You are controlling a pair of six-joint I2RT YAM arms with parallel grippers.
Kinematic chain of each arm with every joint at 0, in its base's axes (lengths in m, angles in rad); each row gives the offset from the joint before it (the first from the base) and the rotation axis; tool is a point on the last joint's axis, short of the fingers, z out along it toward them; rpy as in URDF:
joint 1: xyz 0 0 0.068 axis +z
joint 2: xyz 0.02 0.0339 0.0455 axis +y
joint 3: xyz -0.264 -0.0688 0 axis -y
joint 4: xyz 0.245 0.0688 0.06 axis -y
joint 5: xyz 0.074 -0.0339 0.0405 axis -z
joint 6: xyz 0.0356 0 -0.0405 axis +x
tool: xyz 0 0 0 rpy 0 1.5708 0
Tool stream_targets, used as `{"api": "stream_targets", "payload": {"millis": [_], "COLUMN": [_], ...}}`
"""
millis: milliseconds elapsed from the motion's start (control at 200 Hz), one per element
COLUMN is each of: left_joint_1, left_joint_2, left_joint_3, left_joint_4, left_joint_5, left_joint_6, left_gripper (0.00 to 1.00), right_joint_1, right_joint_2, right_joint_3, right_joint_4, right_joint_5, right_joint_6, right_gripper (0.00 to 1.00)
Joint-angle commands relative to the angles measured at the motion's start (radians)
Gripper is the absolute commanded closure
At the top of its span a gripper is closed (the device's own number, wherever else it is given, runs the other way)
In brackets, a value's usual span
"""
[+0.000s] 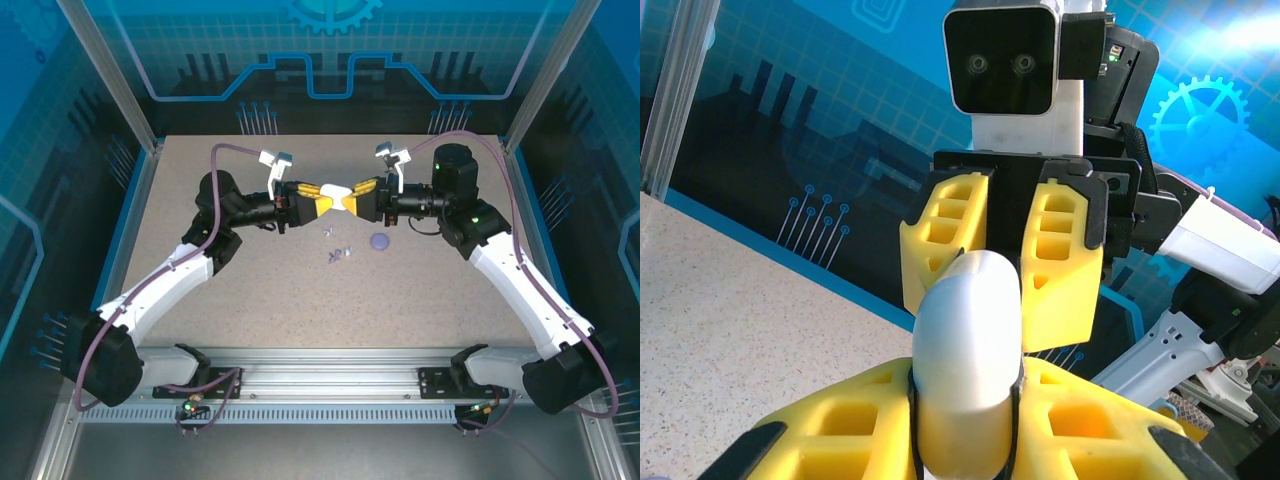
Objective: Insert the wireless bluetooth earbuds into the charging case
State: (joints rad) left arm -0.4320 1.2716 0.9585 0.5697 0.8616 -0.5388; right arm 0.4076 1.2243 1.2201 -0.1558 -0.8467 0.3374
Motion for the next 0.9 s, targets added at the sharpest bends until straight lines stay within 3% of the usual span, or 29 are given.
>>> {"api": "stream_targets", "payload": {"millis": [0, 405, 605, 895], "left_joint_1": [-0.014, -0.04, -0.043, -0.041], "left_joint_2": [-0.017, -0.002, 0.0, -0.009], "left_joint_3": [0.036, 0.054, 0.056, 0.049], "left_joint_4": [0.004, 0.001, -0.005, -0.037], "left_joint_5": [0.01, 0.017, 0.019, 0.001], "left_joint_6": [0.033, 0.039, 0.044, 0.064], "left_gripper": [0.75, 0.63, 0.7, 0.64], "right_joint_1": [0.03, 0.039, 0.039, 0.037], "right_joint_2": [-0.003, -0.004, -0.009, -0.029], "right_joint_3": [0.032, 0.032, 0.032, 0.036], "right_joint_4": [0.024, 0.056, 0.048, 0.014], "right_joint_5": [-0.037, -0.035, -0.022, 0.011], "right_joint_6": [-0.003, 0.02, 0.016, -0.008], "right_gripper": [0.81, 0.84, 0.84, 0.84]}}
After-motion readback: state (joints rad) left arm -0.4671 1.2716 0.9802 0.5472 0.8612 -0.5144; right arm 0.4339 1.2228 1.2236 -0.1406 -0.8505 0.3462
